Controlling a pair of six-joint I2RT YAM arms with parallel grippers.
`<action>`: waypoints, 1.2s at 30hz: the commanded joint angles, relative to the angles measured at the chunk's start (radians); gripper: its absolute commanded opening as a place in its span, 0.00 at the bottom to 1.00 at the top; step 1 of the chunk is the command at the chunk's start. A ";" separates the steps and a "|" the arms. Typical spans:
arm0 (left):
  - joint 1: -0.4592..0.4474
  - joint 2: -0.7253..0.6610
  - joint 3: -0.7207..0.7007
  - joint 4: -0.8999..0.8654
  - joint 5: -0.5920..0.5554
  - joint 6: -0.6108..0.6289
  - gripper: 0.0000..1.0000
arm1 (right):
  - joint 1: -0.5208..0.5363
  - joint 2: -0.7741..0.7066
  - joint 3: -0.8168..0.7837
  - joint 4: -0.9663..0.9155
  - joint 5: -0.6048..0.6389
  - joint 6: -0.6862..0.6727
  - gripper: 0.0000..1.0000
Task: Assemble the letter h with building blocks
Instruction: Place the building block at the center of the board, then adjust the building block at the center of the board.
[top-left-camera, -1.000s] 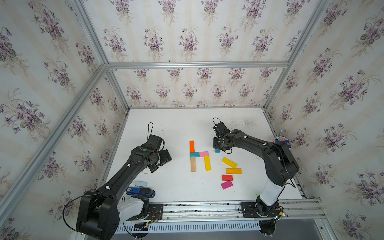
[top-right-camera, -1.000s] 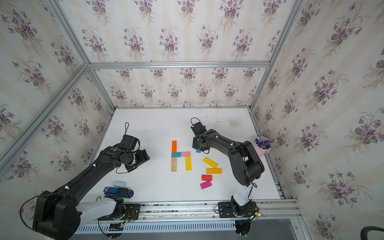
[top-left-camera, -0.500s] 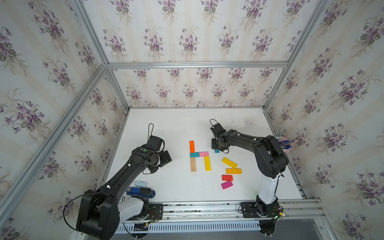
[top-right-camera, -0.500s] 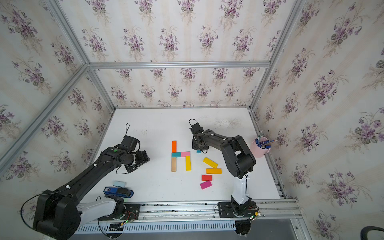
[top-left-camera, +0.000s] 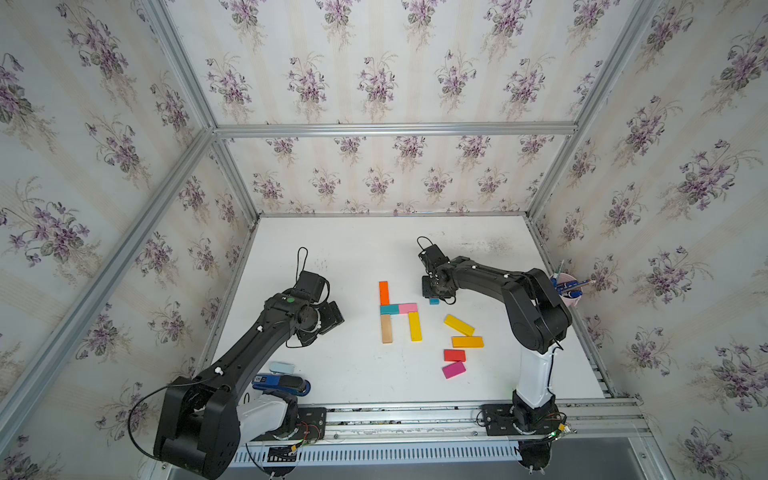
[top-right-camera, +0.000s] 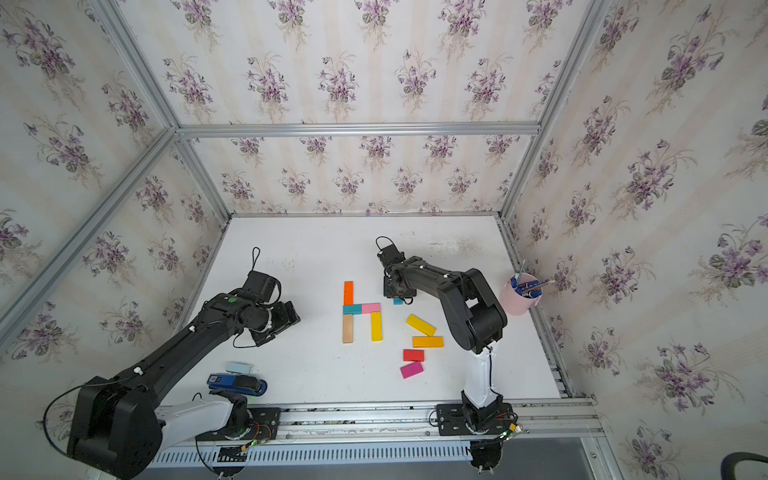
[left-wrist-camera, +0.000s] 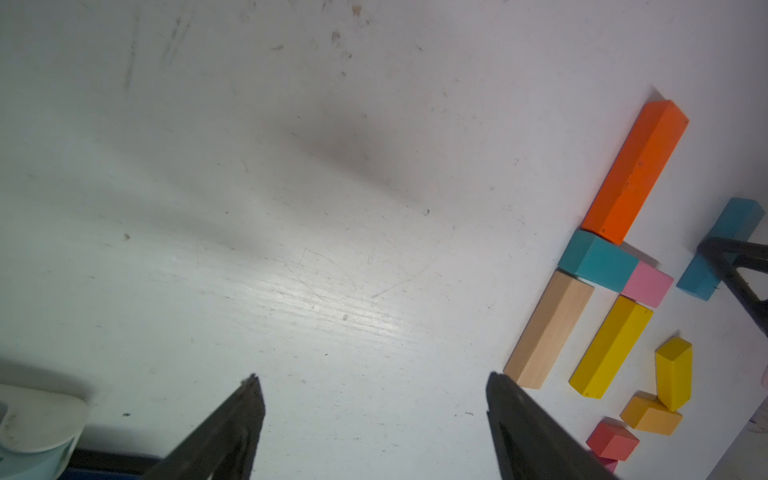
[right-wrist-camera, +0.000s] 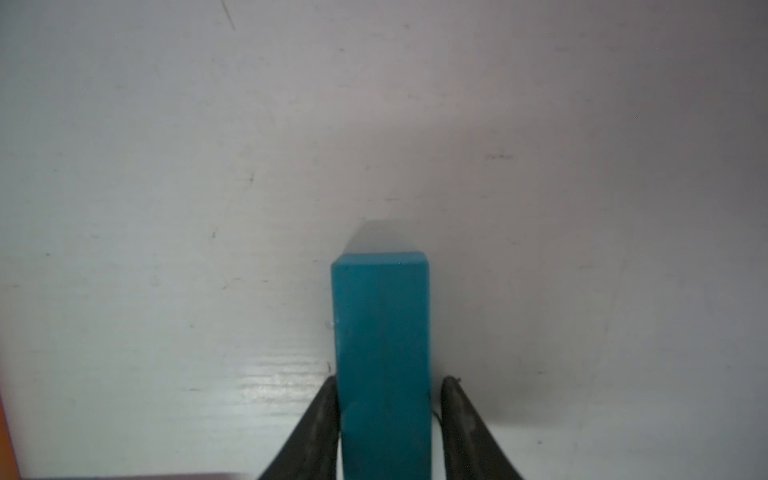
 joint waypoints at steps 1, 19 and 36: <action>0.000 -0.011 0.000 0.007 0.003 0.011 0.86 | -0.001 -0.001 0.024 -0.045 0.009 -0.007 0.51; 0.000 -0.013 -0.003 0.009 0.007 0.013 0.86 | -0.001 -0.383 -0.197 -0.106 0.003 0.113 0.77; -0.001 0.001 0.024 -0.005 0.011 0.019 0.86 | 0.153 -0.509 -0.405 -0.287 0.122 0.234 0.78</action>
